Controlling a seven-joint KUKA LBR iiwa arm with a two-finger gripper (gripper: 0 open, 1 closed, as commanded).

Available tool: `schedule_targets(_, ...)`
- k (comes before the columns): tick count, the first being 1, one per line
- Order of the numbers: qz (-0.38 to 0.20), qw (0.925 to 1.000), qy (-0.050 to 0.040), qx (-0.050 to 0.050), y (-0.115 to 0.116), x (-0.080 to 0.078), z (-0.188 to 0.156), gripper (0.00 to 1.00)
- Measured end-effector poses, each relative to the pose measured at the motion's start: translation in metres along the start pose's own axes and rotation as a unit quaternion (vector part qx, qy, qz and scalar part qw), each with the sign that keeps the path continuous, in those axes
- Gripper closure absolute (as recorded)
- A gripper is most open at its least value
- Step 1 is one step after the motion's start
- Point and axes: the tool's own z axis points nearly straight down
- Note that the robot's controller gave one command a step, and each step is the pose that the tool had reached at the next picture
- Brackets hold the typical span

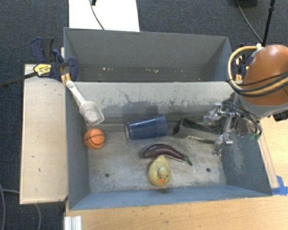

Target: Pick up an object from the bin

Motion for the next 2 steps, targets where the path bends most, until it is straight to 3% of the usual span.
schedule_targets(1,0.041,0.9992,-0.0037,0.000,0.043,-0.012,0.056,0.00)
schedule_targets(2,0.024,0.9997,-0.0057,0.003,0.067,-0.034,0.058,0.00)
